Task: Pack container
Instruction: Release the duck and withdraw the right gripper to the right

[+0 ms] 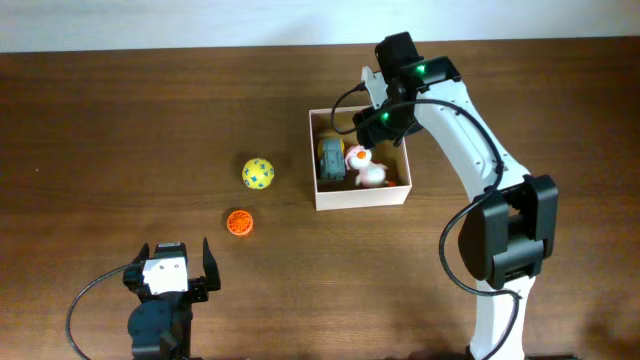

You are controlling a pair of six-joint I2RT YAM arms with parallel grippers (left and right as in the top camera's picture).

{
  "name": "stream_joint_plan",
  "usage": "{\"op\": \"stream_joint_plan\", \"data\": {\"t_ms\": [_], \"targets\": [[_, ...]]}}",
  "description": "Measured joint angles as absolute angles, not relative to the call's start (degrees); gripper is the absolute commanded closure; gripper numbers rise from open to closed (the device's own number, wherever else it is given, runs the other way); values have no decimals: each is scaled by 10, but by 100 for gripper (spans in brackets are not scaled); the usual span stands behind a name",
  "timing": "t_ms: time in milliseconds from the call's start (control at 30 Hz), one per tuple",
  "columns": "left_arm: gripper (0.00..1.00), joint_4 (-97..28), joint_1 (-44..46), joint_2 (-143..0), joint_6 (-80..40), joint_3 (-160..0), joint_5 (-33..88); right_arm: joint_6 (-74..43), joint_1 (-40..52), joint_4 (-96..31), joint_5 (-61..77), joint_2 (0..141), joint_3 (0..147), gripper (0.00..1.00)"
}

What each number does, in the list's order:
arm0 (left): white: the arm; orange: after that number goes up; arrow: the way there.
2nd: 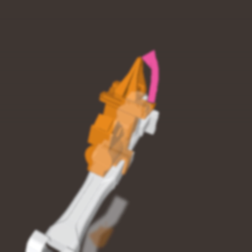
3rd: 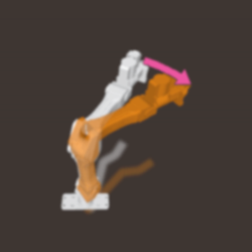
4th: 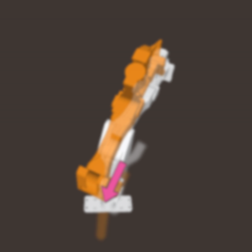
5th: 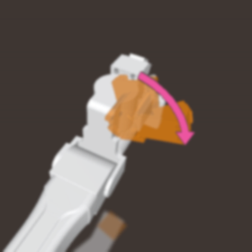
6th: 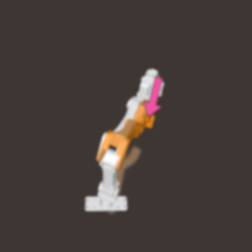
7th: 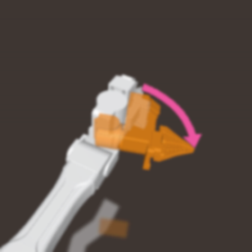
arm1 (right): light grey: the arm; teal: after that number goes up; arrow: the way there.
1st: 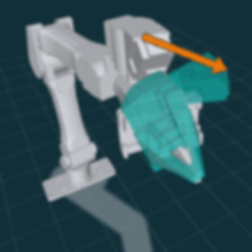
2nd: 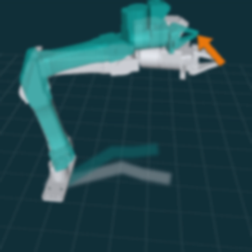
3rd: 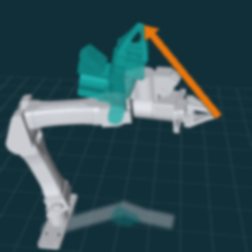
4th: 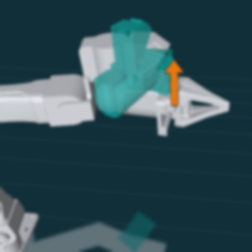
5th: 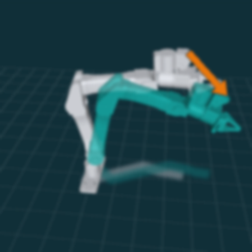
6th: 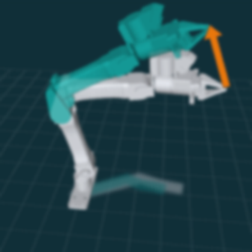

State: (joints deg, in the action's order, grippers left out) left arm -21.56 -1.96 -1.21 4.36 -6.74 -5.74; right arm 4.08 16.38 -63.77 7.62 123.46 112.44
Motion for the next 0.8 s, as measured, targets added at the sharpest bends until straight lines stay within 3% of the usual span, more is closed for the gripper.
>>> {"op": "stream_joint_plan", "data": {"t_ms": [167, 267, 467, 800], "targets": [[1, -216, -20, -12, 44, -67, -57, 39, 164, -671, 89, 1239, 1211, 17], [1, -216, -20, -12, 44, -67, -57, 29, 160, -695, 87, 1239, 1292, 1], [1, -216, -20, -12, 44, -67, -57, -11, 96, -707, 48, 1232, 1371, 1], [1, -216, -20, -12, 44, -67, -57, -106, -37, -684, -7, 1233, 1264, 1]]}}
